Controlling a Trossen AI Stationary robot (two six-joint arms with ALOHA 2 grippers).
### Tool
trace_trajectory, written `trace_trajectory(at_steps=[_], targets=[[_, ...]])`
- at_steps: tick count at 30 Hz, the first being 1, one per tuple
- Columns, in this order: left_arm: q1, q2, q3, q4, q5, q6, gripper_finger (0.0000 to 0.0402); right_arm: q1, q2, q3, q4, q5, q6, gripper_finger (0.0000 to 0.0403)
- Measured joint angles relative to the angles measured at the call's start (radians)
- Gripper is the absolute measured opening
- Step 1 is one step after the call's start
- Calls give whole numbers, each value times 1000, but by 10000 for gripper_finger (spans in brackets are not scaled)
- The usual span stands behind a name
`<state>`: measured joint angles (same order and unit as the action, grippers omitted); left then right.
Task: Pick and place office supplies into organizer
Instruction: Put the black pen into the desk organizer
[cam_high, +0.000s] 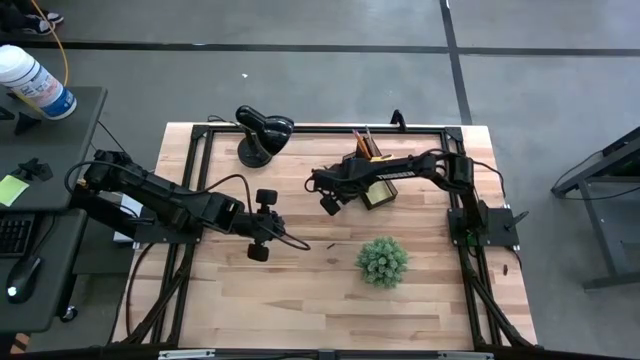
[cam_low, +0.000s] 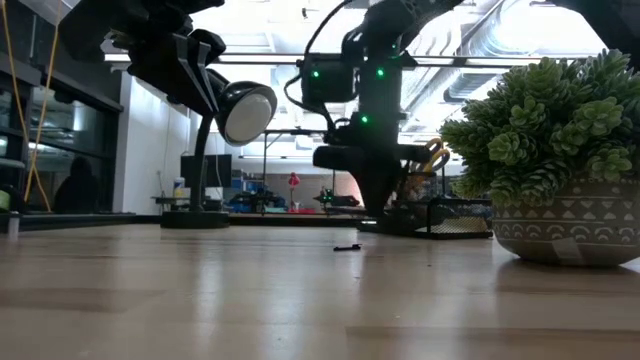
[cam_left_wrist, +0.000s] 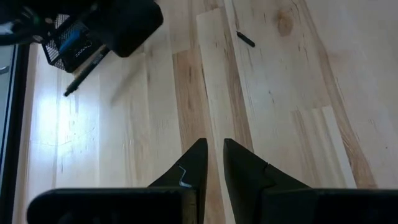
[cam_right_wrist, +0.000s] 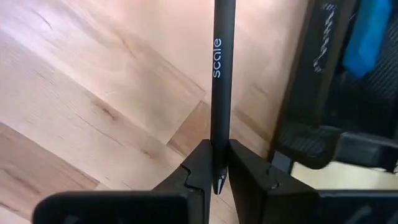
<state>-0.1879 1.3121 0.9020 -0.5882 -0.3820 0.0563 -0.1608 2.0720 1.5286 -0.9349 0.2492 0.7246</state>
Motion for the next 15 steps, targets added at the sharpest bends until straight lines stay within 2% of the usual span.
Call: trace_trajectory(at_steps=[10, 15], targets=[[0, 0, 0, -14, 0, 0, 42, 0, -2, 117, -90, 72, -53, 30], [0, 0, 0, -14, -3, 0, 42, 0, -3, 202, -148, 120, -79, 43]])
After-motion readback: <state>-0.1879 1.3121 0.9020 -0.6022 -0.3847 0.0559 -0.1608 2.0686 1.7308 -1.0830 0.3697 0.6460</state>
